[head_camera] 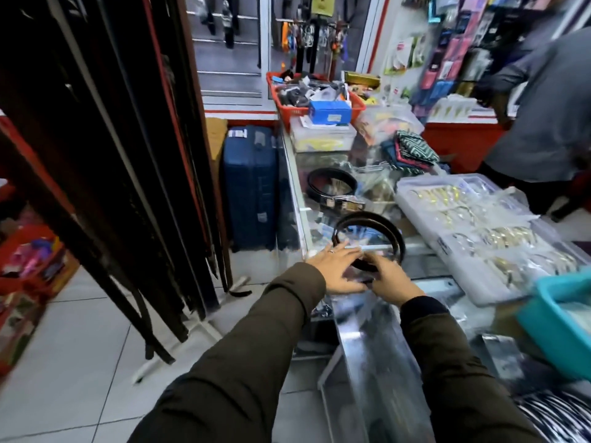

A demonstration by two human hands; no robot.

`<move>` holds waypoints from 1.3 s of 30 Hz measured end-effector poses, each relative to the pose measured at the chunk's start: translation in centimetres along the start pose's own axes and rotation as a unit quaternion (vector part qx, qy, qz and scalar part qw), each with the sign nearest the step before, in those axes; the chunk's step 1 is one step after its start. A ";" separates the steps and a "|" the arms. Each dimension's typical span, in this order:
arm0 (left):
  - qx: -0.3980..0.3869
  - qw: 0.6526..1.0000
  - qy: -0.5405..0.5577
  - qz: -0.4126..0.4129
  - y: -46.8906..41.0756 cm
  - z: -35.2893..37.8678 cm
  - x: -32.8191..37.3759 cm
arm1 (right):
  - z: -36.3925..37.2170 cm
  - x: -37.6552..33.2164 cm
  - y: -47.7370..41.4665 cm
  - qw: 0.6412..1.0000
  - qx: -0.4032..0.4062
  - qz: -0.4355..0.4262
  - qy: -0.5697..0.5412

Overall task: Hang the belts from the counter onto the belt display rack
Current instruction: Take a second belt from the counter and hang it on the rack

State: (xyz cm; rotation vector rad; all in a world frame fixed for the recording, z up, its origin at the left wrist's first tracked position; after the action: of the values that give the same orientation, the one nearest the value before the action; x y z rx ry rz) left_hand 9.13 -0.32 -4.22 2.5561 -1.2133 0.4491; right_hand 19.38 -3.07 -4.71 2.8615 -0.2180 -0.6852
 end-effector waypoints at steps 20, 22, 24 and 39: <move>0.339 0.939 -0.053 -0.019 6.5 -7.0 -2.8 | -3.8 -5.4 1.1 0.987 0.139 -0.070 -0.035; 0.395 0.914 0.068 -0.064 8.7 -8.5 -5.0 | -4.3 -7.6 1.1 0.984 0.138 -0.094 -0.063; 0.423 0.869 0.223 -0.131 10.5 -8.8 -7.8 | -4.7 -10.2 0.9 0.979 0.131 -0.123 -0.092; 0.478 0.677 0.545 -0.128 18.2 -13.6 -12.7 | -5.0 -24.0 -0.6 0.928 0.000 -0.224 -0.297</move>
State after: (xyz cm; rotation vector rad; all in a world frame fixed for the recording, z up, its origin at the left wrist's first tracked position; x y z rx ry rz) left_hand -14.92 2.46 5.30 2.0997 -0.0706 2.5486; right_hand 0.54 2.78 9.92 2.6268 0.3718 -1.6268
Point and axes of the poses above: each hand's wrist, its own y-axis away from the middle knuckle, its own z-axis out of the palm, x = y × z, the point moved 9 cm from there along -y, towards the middle knuckle
